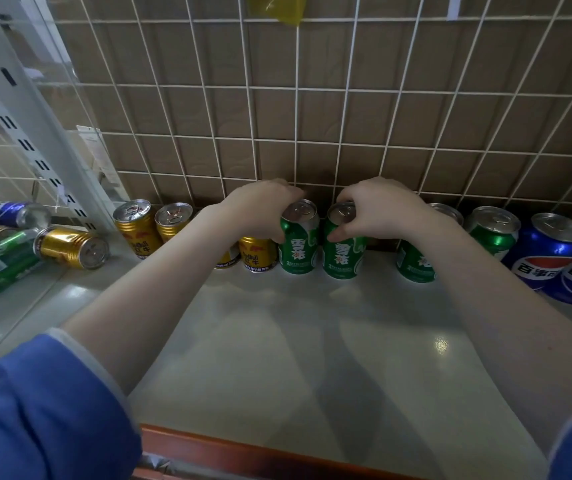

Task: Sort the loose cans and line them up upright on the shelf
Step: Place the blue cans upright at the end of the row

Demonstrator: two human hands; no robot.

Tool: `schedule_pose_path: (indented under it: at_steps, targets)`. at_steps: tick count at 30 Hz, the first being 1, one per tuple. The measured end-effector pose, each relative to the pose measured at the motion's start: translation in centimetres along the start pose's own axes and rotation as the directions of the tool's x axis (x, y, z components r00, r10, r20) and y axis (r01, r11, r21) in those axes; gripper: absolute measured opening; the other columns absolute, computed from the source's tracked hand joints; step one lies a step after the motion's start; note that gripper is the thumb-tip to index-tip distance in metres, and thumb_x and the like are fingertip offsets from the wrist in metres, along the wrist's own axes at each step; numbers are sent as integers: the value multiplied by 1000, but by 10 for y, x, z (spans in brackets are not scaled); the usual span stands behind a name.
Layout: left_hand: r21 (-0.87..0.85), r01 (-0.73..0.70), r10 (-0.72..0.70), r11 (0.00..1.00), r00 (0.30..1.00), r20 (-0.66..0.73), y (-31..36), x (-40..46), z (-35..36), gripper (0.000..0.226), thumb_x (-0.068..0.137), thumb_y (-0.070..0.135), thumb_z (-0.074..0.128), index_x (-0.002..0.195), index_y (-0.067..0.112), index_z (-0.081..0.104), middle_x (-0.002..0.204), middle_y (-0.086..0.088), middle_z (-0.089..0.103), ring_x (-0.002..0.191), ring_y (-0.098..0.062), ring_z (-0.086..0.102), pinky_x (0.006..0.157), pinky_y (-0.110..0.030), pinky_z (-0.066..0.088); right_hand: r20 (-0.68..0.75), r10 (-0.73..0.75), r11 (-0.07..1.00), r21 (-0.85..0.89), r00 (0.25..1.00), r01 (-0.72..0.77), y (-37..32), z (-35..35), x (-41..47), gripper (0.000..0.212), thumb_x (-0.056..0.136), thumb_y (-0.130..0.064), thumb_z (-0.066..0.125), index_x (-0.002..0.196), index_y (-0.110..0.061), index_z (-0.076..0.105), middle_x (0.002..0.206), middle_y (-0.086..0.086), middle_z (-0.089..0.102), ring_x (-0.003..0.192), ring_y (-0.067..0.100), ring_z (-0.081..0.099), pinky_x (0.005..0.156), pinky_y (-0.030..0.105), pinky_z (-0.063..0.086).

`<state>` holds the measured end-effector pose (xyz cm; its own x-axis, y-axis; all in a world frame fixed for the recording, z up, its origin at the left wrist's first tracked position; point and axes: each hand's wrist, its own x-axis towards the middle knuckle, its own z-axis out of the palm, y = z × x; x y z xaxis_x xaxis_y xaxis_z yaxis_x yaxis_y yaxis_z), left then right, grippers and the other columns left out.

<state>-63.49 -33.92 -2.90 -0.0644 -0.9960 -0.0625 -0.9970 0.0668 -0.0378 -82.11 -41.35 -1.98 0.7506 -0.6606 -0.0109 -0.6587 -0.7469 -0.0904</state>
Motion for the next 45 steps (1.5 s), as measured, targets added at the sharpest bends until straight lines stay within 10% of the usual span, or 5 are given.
schedule_pose_path:
  at_steps: [12,45]
  targets:
    - [15,37,-37,999,999,-6,20,-10,-5,78,75,31,74,142,18,36,136,-6,48,122,-25,46,94,-43,48,35,44,998,52,998,-45,32,-7,-33,86,75,-67,57,144,-18,36,143,7,43,127,26,43,99,38,40]
    - [-161,-149,147,976,989,-24,172,78,-10,68,79,37,71,136,13,43,127,-9,52,115,-24,49,93,-37,44,1,102,985,137,995,-101,166,-7,-109,38,77,-40,70,106,-16,61,98,5,59,93,24,56,75,38,48]
